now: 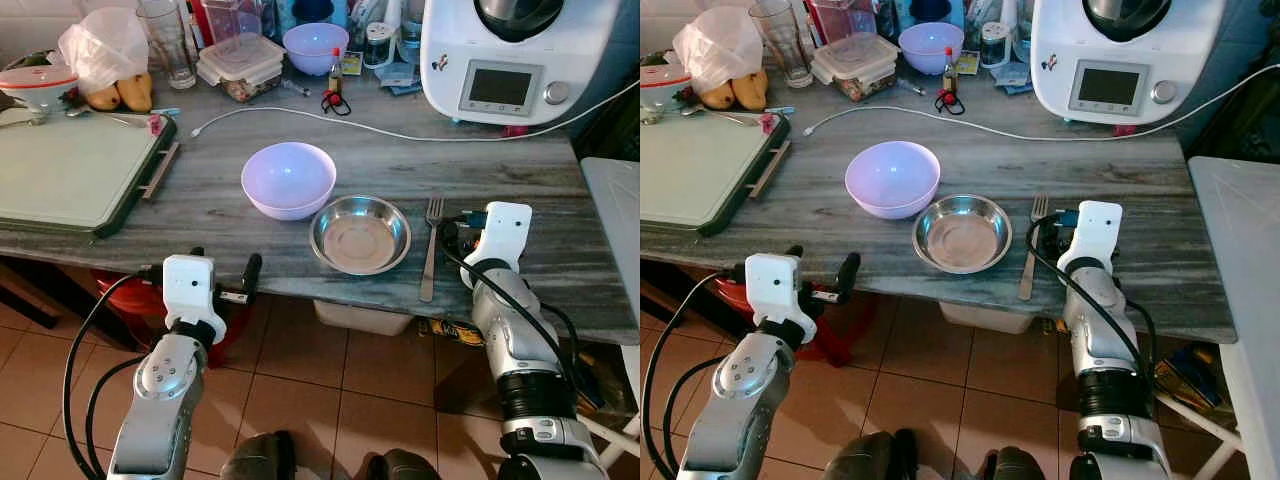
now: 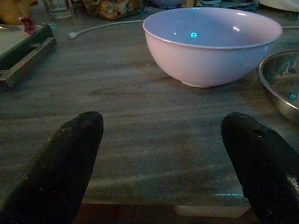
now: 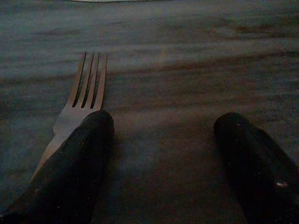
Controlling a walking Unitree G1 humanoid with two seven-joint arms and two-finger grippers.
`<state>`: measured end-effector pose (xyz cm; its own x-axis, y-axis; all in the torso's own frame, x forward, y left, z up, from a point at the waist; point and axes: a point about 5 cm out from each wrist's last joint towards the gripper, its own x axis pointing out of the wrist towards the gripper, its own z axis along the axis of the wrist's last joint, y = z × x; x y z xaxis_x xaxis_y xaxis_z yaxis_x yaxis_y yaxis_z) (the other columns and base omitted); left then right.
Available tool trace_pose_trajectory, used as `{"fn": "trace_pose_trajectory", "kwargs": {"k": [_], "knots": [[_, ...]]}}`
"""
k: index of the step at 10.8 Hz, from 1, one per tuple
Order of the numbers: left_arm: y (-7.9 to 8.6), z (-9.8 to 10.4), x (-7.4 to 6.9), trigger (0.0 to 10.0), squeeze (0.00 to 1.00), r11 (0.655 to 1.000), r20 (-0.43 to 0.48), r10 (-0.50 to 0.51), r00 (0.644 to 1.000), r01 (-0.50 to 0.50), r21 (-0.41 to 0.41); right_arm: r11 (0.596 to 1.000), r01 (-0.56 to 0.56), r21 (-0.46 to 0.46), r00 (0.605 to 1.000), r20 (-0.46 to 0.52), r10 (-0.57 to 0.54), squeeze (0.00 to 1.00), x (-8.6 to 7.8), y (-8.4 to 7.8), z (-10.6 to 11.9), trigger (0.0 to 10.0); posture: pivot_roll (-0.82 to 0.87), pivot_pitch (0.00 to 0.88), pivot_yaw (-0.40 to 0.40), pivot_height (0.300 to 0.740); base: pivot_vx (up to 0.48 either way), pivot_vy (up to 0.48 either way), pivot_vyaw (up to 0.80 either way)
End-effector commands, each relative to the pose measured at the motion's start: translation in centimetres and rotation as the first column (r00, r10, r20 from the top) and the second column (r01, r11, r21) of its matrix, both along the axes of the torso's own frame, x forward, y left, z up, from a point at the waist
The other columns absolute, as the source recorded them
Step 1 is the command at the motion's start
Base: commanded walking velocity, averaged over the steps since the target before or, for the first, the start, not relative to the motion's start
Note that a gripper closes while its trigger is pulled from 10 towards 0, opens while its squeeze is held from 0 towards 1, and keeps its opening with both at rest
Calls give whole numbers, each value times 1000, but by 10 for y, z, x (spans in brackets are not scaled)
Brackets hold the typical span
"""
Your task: Setting the table
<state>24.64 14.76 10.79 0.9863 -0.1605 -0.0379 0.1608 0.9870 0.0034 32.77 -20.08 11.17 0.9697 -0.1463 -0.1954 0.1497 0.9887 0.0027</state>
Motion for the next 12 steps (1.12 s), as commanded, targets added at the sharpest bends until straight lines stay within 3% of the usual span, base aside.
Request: {"fn": "trace_pose_trajectory", "kwargs": {"k": [1,7,9,12], "knots": [[1,2,1,10000,0,1000,4,0,1000,0,11,999,-44,19,999,-24,44,0,-1,8,-5,10000,6,130,64,740,0,0,0],[1,2,2,10000,0,1000,4,-3,1000,3,10,995,-93,28,996,3,93,0,0,15,-2,10000,5,125,66,740,0,0,0],[0,1,3,10000,0,1000,2,-5,1000,5,9,996,-82,26,997,9,82,0,-3,9,-2,10000,1,123,64,740,0,0,0],[-2,1,2,10000,0,1000,1,-3,1000,3,-13,1000,-8,-23,992,125,10,0,-19,-2,14,10000,-4,100,54,740,0,0,0]]}}
